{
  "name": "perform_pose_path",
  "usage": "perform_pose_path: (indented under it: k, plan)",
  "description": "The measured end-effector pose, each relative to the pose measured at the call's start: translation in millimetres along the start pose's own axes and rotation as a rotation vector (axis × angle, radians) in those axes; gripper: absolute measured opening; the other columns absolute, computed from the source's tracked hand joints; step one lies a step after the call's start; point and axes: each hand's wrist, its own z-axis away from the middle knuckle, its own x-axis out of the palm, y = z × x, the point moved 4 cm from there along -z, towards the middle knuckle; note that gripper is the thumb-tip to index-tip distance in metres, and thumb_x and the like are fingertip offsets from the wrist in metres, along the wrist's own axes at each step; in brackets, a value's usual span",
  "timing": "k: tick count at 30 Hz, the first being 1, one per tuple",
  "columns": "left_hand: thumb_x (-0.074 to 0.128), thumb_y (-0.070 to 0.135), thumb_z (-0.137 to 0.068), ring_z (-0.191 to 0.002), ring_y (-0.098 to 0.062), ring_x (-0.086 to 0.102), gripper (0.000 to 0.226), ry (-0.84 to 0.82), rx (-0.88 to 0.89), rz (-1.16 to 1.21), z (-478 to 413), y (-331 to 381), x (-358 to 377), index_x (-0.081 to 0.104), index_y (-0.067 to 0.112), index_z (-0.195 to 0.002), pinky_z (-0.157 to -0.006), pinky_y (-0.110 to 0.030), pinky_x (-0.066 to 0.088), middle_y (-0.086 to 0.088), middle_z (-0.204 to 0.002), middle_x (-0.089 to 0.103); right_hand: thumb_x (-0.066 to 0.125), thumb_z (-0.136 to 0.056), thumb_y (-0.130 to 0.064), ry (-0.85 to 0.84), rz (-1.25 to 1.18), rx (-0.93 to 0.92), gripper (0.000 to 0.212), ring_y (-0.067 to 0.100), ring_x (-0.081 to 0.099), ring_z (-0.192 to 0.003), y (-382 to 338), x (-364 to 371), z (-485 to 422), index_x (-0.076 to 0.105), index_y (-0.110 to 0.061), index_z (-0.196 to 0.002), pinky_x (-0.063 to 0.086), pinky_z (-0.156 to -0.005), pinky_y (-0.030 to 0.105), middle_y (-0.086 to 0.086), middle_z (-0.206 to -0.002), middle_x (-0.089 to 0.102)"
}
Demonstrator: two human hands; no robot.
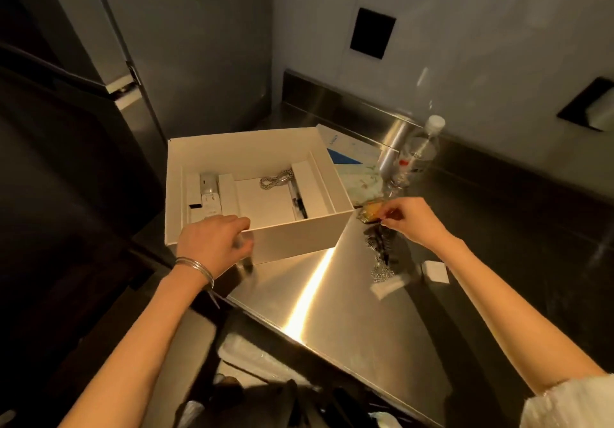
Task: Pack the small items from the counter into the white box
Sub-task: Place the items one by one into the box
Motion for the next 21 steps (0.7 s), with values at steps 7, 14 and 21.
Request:
perform_pose_path:
  k: [7, 14, 21]
  plan:
    - [0.054, 0.043, -0.084, -0.073, -0.018, 0.059, 0.022, -0.063, -0.05, -0.024, -1, 3, -1, 0.061, 0.023, -0.093, -0.059, -0.031, 0.053, 0.002, -0.082, 0.065, 0.075, -0.075, -0.024, -0.3, 0.143, 0.177, 0.036, 0.02, 0.062, -0.098, 53, 50, 12, 0.065, -0.022, -0.109, 0.048, -0.086, 0.033, -0.001, -0.103, 0.066]
    - [0.055, 0.043, -0.084, -0.072, -0.018, 0.058, 0.022, -0.072, -0.06, -0.033, 0, 2, -2, 0.06, 0.024, -0.092, -0.059, -0.03, 0.052, 0.003, -0.08, 0.065, 0.076, -0.073, -0.019, -0.176, 0.135, 0.227, 0.019, 0.017, 0.058, -0.077, 50, 48, 25, 0.066, -0.015, -0.087, 0.041, -0.068, 0.027, 0.0, -0.082, 0.062]
    - [0.054, 0.043, -0.085, -0.072, -0.017, 0.058, 0.021, -0.069, -0.07, -0.051, 1, 4, -4, 0.061, 0.025, -0.093, -0.058, -0.027, 0.05, 0.004, -0.079, 0.065, 0.073, -0.077, -0.021, 0.032, 0.204, 0.124, 0.014, 0.016, 0.058, -0.077, -1, -35, 31, 0.064, -0.018, -0.087, 0.043, -0.066, 0.028, -0.002, -0.083, 0.061]
